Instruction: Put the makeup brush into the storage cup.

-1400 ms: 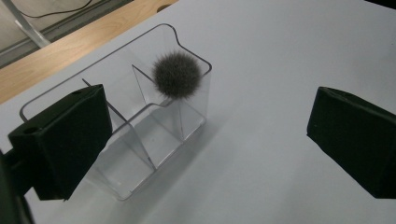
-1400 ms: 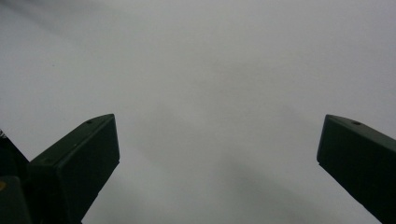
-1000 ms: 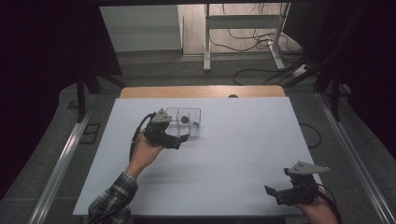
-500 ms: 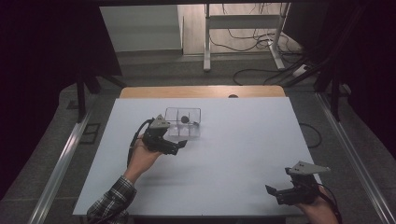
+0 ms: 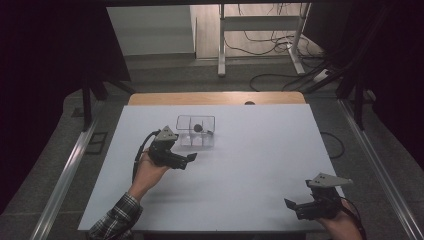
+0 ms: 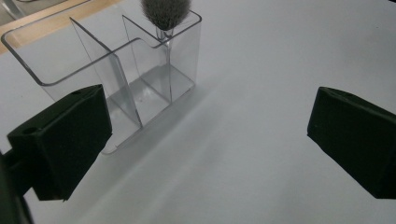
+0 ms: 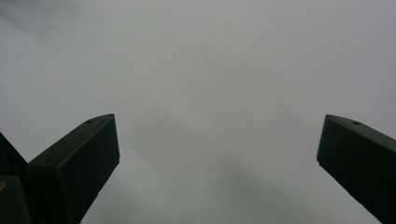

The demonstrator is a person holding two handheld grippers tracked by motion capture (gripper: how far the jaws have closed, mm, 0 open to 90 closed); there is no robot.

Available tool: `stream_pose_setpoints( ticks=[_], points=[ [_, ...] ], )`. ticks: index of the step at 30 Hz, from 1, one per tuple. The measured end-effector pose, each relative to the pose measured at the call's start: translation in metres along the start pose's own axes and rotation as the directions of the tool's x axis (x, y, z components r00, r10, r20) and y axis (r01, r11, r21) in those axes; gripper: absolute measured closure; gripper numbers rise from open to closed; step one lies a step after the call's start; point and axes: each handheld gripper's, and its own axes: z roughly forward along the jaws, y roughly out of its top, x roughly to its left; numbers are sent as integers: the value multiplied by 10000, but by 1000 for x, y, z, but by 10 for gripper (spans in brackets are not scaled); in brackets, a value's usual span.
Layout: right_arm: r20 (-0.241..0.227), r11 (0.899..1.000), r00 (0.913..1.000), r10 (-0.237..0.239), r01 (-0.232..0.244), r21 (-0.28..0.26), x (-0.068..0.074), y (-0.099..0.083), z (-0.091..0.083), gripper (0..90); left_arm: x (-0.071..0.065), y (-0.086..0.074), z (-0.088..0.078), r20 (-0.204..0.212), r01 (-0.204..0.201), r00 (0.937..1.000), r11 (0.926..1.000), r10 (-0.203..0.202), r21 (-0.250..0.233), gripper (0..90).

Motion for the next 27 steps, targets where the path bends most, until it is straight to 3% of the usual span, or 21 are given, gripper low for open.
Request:
stream_pose_setpoints(
  ticks=[27],
  points=[
    [29, 10000, 10000, 2, -2, -7, 0, 0, 0, 0, -5, -25, -25, 36, 541, 9985, 9982, -540, -251, 0]
  ],
)
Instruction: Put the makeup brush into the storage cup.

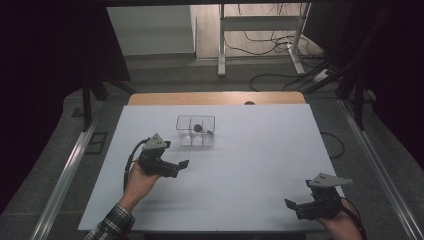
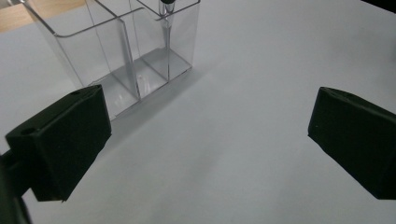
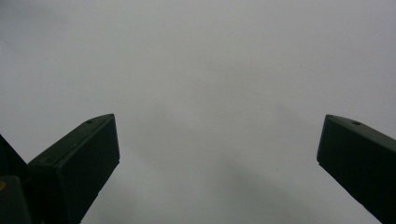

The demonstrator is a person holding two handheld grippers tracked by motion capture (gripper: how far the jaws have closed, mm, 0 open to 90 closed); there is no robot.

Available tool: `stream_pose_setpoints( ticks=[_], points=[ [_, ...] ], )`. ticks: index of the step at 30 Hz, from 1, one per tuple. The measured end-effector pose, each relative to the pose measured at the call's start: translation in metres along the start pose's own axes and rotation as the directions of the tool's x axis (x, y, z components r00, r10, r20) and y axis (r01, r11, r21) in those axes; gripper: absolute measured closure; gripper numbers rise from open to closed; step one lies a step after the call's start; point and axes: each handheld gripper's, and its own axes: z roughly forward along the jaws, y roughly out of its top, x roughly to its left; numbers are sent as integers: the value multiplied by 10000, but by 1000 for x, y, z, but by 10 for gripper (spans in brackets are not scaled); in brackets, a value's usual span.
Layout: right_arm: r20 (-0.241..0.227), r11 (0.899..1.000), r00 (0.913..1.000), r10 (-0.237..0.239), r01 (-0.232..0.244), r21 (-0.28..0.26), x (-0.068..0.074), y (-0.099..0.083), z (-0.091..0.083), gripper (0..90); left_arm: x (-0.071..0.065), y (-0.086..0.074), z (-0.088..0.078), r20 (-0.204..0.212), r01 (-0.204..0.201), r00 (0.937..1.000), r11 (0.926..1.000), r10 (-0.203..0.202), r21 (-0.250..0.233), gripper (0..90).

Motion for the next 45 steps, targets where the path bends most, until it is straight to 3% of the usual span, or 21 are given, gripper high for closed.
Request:
stream_pose_setpoints(
  ticks=[5, 10, 22, 36, 45],
  points=[
    [5, 10000, 10000, -37, 37, 3, 0, 0, 0, 0, 0, -6, -7, -65, 82, 9999, 9999, -82, -60, 0],
    [0, 10000, 10000, -40, 40, 20, 0, 0, 0, 0, 0, -10, -12, -113, 423, 9990, 9991, -424, -92, 0],
    [0, 10000, 10000, -44, 44, 16, 1, 0, 0, 0, -5, -23, -26, -216, 389, 9990, 9992, -390, -47, 0],
    [-37, 10000, 10000, -47, 47, 54, 1, 0, 1, 0, -13, -36, -37, -318, 25, 9995, 10000, -27, -54, 0],
    [-34, 10000, 10000, -54, 54, 56, 1, 0, 1, 0, -13, -46, -49, -434, 170, 9989, 9997, -178, -184, 0]
  ],
)
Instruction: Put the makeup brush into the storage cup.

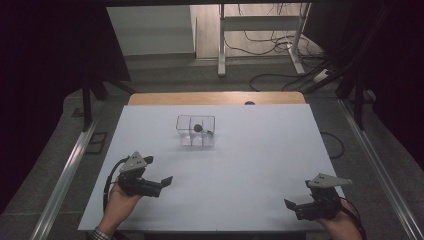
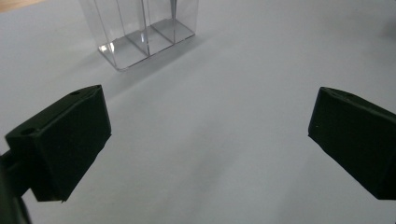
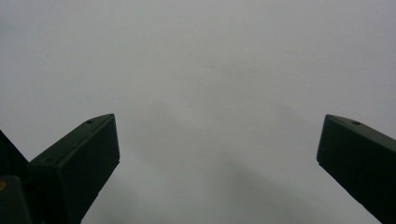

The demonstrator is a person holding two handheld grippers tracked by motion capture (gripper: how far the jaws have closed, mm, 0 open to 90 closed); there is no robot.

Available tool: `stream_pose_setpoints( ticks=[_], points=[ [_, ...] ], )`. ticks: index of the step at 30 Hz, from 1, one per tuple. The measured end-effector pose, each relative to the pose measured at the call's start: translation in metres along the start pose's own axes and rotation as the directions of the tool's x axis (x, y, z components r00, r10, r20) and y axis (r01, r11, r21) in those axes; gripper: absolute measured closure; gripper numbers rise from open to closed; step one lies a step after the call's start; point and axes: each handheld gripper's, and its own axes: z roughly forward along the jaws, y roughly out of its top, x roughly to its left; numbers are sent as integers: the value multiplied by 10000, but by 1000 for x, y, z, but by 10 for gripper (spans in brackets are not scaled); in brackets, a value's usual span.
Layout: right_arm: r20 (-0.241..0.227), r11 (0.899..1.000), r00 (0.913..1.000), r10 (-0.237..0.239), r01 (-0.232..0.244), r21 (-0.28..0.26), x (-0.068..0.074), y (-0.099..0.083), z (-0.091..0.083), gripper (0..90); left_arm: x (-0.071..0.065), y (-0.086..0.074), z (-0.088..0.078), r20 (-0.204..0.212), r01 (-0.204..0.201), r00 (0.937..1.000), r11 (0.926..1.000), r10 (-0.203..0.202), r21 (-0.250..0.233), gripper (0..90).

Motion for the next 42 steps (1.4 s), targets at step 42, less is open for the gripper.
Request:
stream_pose_setpoints(
  ticks=[42],
  points=[
    [89, 9997, 9998, 156, -154, -189, -2, 0, -2, 0, -3, -38, -47, -837, 335, 9959, 9993, -345, -136, 0]
  ],
)
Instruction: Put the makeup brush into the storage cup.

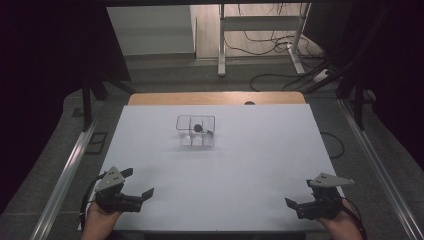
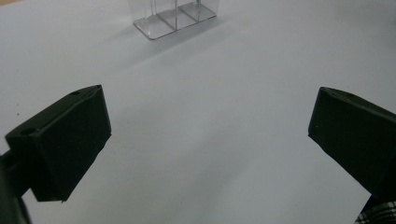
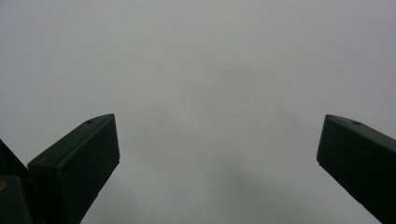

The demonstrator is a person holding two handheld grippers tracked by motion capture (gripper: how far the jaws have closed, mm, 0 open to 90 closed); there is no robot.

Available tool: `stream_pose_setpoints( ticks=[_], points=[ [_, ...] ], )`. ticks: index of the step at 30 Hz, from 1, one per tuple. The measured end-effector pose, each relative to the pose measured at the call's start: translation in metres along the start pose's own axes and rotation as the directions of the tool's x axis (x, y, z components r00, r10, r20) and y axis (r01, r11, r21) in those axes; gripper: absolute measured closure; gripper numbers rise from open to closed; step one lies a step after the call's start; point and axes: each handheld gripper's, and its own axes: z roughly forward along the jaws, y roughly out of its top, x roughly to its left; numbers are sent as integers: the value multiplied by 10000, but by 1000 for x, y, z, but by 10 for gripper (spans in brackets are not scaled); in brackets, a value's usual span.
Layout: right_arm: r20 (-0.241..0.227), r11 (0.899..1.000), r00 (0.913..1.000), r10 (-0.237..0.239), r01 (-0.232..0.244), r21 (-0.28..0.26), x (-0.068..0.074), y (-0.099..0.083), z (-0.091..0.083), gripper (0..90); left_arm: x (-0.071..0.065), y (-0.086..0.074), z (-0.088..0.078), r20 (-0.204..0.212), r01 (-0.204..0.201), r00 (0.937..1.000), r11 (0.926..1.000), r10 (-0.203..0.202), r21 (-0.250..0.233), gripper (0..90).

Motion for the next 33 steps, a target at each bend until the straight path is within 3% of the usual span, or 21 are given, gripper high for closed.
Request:
stream_pose_setpoints(
  ticks=[13, 24, 33],
  points=[
    [-11, 10000, 10000, 41, -41, 27, 0, 0, 1, 0, -1, -9, -8, -386, -63, 9992, 9994, 77, 351, 0],
    [-37, 9999, 10000, 56, -55, 119, 0, -1, 1, 0, -2, -15, -18, -792, -147, 9967, 9993, 175, 351, 0],
    [-47, 9999, 10000, 32, -31, 165, 0, -1, 1, 0, -1, -22, -20, -1112, -183, 9934, 9962, 277, 846, 0]
  ],
)
